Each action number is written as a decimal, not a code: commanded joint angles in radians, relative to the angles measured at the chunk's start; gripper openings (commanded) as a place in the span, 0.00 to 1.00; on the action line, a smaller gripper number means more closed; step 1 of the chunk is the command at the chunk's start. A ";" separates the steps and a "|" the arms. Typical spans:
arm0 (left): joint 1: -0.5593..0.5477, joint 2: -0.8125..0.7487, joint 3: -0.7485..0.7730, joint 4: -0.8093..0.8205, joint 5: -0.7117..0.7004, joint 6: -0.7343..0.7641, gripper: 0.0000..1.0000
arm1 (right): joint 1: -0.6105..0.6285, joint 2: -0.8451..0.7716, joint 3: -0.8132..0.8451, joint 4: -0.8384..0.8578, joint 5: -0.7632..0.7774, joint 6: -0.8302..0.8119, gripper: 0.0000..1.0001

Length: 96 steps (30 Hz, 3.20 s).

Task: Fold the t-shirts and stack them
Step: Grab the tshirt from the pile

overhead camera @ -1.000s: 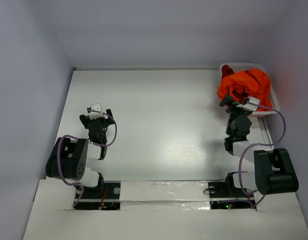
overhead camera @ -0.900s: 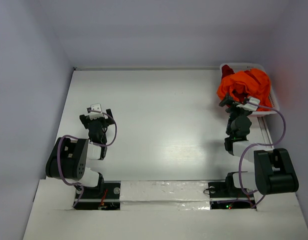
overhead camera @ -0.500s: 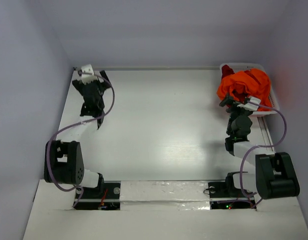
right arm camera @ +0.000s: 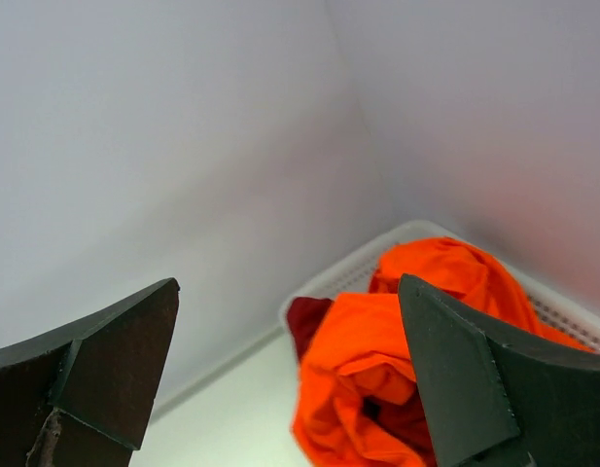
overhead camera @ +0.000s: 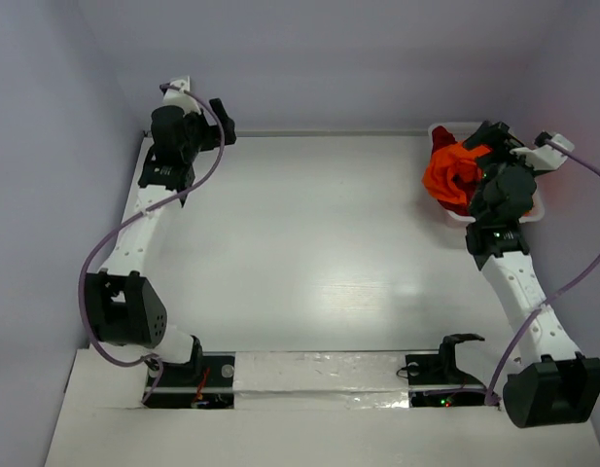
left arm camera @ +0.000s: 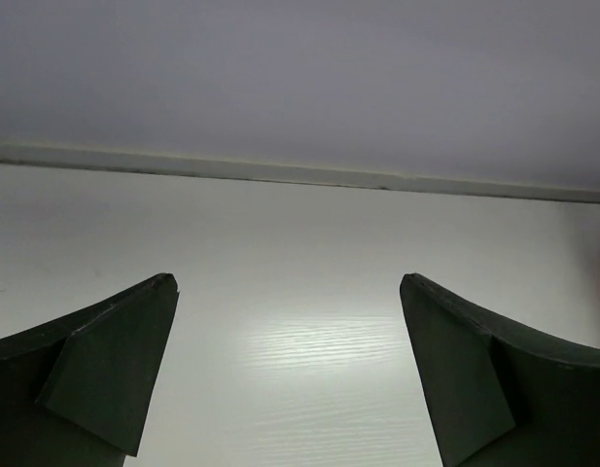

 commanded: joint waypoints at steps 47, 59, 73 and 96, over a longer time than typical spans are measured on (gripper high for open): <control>0.166 -0.240 0.564 0.375 0.673 -0.766 0.99 | -0.006 -0.038 0.489 -0.537 -0.189 0.309 1.00; 0.333 -0.218 0.207 1.381 0.855 -1.451 0.99 | -0.006 0.008 0.558 -0.632 -0.184 0.334 1.00; 0.262 -0.271 0.044 0.293 0.655 -0.703 0.99 | -0.006 0.327 0.794 -1.081 -0.037 0.292 1.00; 0.089 -0.209 -0.039 -0.303 0.281 -0.362 0.99 | -0.006 0.264 0.364 -1.057 -0.149 0.351 0.87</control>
